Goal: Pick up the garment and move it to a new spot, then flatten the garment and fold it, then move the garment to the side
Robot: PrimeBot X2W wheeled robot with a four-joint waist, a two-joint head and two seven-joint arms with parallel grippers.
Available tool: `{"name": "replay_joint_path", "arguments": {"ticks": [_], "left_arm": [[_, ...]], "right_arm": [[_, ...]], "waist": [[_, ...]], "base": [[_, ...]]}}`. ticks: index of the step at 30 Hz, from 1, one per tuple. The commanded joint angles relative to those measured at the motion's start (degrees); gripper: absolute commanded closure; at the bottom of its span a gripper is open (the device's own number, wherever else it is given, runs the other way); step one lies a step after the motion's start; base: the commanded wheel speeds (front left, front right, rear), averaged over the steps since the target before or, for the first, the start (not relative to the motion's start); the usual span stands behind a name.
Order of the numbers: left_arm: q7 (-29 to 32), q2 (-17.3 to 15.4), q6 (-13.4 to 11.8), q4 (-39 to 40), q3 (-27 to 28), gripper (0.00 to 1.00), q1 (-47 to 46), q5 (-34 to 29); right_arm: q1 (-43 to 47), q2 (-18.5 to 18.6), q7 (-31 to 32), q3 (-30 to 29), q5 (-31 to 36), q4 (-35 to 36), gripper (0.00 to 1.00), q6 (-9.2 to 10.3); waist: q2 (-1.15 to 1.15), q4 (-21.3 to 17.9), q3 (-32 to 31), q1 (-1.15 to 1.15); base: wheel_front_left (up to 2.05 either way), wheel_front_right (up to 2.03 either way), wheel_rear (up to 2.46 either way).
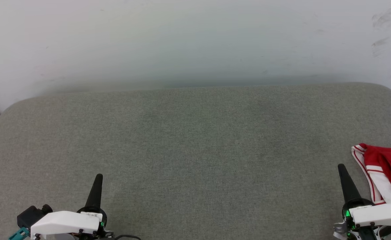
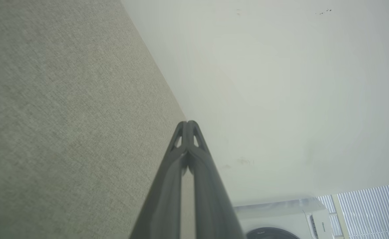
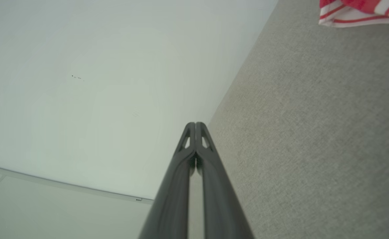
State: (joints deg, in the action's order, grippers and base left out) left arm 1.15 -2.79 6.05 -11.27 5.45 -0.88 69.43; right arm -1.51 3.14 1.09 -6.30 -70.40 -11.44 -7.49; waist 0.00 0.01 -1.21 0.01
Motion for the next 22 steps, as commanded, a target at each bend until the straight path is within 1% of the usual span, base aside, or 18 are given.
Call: {"name": "replay_joint_path", "arguments": {"ticks": [1,22], "left_arm": [[0.3,-0.1,0.3,0.2,0.2,1.0,-1.5,1.4],[2.9,-0.1,0.9,-1.3,0.7,1.0,-3.6,11.9]], "right_arm": [[-1.5,-0.2,0.4,-0.1,-1.5,0.1,1.0,-0.01],[-3.3,-0.3,3.0,-0.2,-11.5,-1.2,1.0,-0.01]], "waist": [[0.0,0.0,0.0,-0.01],[0.0,0.0,0.6,-0.01]], "base": [[0.0,0.0,0.0],[0.0,0.0,0.0]]}}
